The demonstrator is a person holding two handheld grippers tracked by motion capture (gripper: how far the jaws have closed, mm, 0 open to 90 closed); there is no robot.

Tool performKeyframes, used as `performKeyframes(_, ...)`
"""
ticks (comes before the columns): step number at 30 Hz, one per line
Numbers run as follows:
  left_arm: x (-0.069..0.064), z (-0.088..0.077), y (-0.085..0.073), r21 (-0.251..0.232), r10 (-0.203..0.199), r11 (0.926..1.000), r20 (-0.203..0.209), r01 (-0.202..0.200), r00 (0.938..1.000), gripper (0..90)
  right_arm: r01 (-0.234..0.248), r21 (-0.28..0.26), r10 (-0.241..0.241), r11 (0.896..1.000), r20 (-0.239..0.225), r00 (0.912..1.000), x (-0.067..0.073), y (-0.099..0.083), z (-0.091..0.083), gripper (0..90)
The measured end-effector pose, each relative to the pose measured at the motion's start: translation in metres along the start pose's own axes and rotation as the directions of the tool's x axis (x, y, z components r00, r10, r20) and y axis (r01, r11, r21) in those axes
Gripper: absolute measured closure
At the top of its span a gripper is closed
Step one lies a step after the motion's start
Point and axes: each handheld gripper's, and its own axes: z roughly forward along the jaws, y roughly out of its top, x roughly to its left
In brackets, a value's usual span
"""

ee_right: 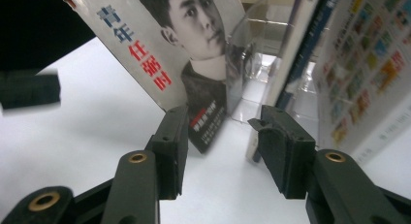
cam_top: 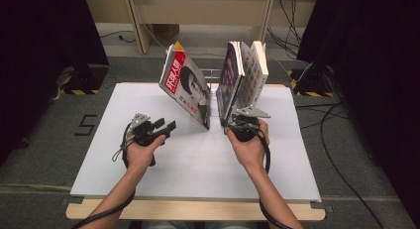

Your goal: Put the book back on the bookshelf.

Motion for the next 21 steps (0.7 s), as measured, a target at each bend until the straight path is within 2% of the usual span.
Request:
performKeyframes(3, -0.002, 0.014, 0.018, -0.026, -0.019, 0.9995, -0.005, 0.019, 0.9998, 42.1, -0.011, -0.003, 0.011, 1.0, 0.008, 0.9999, -0.006, -0.006, -0.005, 55.0)
performKeyframes(5, -0.004, 0.023, 0.029, -0.042, -0.017, 0.999, -0.005, 0.017, 0.9998, 41.7, -0.023, 0.001, 0.023, 1.0, 0.011, 0.9997, -0.01, -0.01, -0.008, 55.0)
performKeyframes(8, -0.008, 0.031, 0.039, -0.058, -0.018, 0.9981, -0.009, 0.018, 0.9998, 41.8, -0.032, 0.002, 0.032, 0.999, 0.021, 0.9993, -0.017, -0.017, -0.013, 55.0)
performKeyframes(10, -0.01, 0.037, 0.043, -0.064, -0.044, 0.997, -0.013, 0.043, 0.9989, 42.9, -0.043, 0.002, 0.043, 0.999, 0.027, 0.9987, -0.022, -0.021, -0.016, 55.0)
performKeyframes(12, -0.011, 0.042, 0.048, -0.069, -0.044, 0.9967, -0.02, 0.042, 0.9988, 44.2, -0.054, 0.005, 0.053, 0.999, 0.035, 0.998, -0.027, -0.025, -0.019, 55.0)
performKeyframes(14, -0.011, 0.047, 0.051, -0.077, -0.062, 0.9953, -0.035, 0.059, 0.9975, 51.0, -0.062, 0.003, 0.061, 0.998, 0.044, 0.9971, -0.033, -0.029, -0.022, 55.0)
performKeyframes(18, -0.015, 0.054, 0.06, -0.103, -0.022, 0.9946, -0.082, 0.013, 0.9964, 75.1, -0.086, 0.007, 0.085, 0.996, 0.061, 0.9945, -0.043, -0.038, -0.028, 55.0)
performKeyframes(21, -0.019, 0.057, 0.07, -0.116, -0.01, 0.9932, -0.102, -0.002, 0.9947, 82.7, -0.098, 0.008, 0.097, 0.995, 0.072, 0.9926, -0.05, -0.042, -0.031, 55.0)
